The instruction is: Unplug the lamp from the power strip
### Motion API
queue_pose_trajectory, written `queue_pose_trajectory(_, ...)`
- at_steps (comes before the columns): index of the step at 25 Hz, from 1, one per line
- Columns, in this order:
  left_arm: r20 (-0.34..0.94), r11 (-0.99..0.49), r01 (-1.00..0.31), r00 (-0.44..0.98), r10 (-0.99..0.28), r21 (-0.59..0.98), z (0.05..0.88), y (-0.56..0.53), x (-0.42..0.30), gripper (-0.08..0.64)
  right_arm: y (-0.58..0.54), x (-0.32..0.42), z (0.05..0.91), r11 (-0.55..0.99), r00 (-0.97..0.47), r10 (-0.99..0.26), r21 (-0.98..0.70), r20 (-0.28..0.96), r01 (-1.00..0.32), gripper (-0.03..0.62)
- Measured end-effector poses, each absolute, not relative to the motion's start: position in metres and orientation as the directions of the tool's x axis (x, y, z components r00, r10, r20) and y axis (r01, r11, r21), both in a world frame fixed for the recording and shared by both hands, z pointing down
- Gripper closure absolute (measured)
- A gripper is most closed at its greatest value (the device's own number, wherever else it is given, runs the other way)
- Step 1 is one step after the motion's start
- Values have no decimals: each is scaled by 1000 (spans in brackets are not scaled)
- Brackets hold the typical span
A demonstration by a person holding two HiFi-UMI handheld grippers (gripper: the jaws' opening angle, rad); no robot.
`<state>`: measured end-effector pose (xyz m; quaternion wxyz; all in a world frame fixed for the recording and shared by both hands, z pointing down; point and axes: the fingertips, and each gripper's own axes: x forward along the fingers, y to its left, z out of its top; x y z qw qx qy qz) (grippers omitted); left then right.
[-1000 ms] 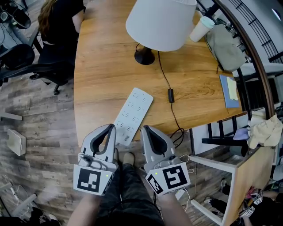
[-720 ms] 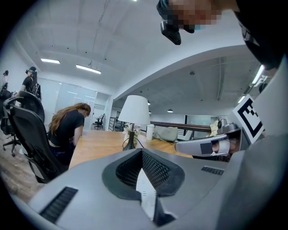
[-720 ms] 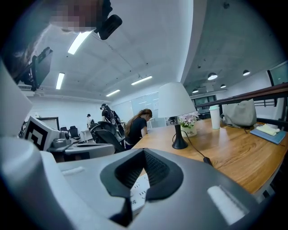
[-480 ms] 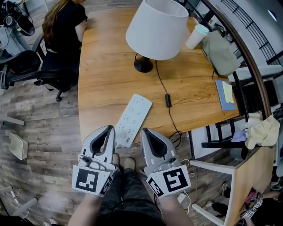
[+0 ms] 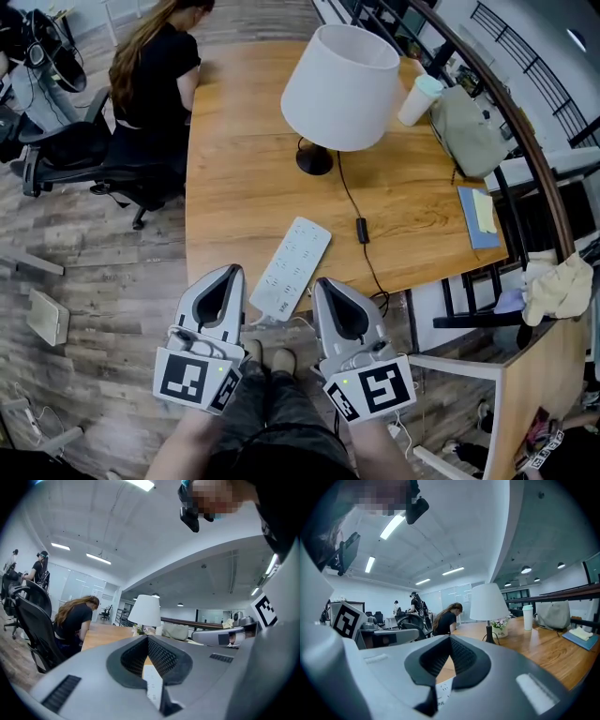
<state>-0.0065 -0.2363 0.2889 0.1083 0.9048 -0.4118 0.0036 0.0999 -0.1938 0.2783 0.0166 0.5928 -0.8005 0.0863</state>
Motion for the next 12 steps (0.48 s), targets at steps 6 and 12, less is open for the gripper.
queue_pose_trajectory(6, 64, -639, -746, 658, -750, 188, 271, -239, -9, 565, -196, 108, 256, 278, -285, -954, -76, 94, -957, 584)
queue_pose_trajectory(12, 50, -641, -743, 660, -750, 190, 257, -234, -12, 565, -192, 114, 238, 267, -272, -959, -64, 76, -962, 584)
